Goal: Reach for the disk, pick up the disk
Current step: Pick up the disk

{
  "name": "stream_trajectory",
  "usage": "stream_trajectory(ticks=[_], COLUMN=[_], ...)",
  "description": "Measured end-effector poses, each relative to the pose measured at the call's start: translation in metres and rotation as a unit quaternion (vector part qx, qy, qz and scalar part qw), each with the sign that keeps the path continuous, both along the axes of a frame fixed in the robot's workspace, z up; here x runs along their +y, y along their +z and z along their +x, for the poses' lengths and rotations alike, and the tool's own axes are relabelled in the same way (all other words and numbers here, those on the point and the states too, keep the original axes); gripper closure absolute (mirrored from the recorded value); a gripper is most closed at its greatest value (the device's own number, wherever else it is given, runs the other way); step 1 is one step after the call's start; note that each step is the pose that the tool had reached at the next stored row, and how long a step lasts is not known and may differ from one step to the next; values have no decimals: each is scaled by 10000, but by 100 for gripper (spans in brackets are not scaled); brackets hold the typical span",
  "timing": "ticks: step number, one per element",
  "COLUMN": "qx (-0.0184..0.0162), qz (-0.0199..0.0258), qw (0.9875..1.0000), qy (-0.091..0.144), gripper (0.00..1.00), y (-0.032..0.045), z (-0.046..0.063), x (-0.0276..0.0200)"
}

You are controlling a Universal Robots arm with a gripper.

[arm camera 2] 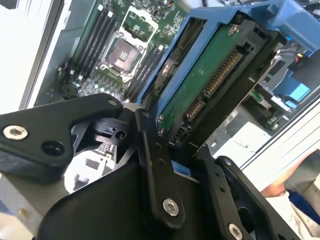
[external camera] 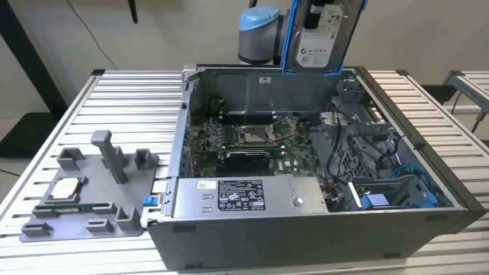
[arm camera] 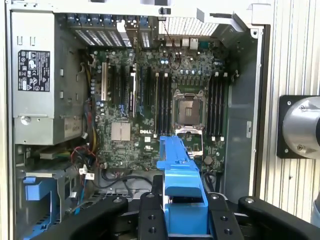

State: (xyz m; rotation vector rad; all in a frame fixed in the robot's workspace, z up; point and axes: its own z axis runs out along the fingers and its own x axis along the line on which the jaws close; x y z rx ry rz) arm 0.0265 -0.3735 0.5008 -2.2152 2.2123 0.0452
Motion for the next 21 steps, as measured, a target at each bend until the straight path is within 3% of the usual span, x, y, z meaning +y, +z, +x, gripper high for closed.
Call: stream_trajectory(ticks=[4, 11, 12, 13, 21], qx=[0, 0, 0, 0, 0], qz=[0, 0, 0, 0, 0], qw=[10000, 10000, 10000, 10000, 10000], qy=[0, 0, 1, 2, 2], gripper=[100, 100, 100, 100, 100], y=[-2, -4, -6, -6, -6], z=[100, 414, 590, 628, 655], x=[-1, 1, 1, 2, 2])
